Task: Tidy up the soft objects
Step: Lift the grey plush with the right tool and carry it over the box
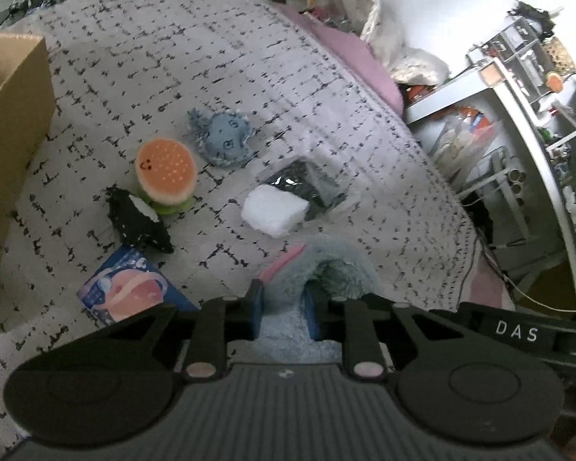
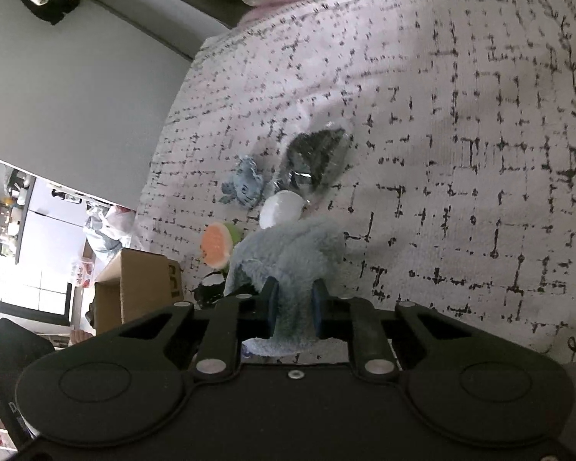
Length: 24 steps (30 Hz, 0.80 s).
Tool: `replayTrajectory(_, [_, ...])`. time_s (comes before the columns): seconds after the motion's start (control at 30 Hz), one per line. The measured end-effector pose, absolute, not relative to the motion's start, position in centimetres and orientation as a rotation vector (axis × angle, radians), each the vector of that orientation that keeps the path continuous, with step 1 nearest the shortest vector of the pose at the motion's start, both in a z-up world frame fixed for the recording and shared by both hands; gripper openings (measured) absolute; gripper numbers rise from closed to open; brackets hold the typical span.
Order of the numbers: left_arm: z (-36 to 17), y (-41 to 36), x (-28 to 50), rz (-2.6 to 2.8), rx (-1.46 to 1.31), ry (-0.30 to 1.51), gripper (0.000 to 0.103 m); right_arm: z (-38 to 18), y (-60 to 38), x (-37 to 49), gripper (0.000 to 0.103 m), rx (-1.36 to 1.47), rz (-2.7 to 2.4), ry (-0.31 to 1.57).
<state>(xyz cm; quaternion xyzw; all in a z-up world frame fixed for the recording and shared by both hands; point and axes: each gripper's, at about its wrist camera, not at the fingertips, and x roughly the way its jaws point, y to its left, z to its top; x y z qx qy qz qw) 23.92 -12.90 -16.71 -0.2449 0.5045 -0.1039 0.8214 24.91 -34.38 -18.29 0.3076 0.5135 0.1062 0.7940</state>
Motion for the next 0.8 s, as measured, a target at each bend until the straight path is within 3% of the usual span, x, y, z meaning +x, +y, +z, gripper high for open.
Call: replayTrajectory(0.8, [-9.4,-8.9,19.2,-0.211,-0.530,0.921,0.021,-10.9,-30.2,20.5,0.018,0.592,0.305,0.960])
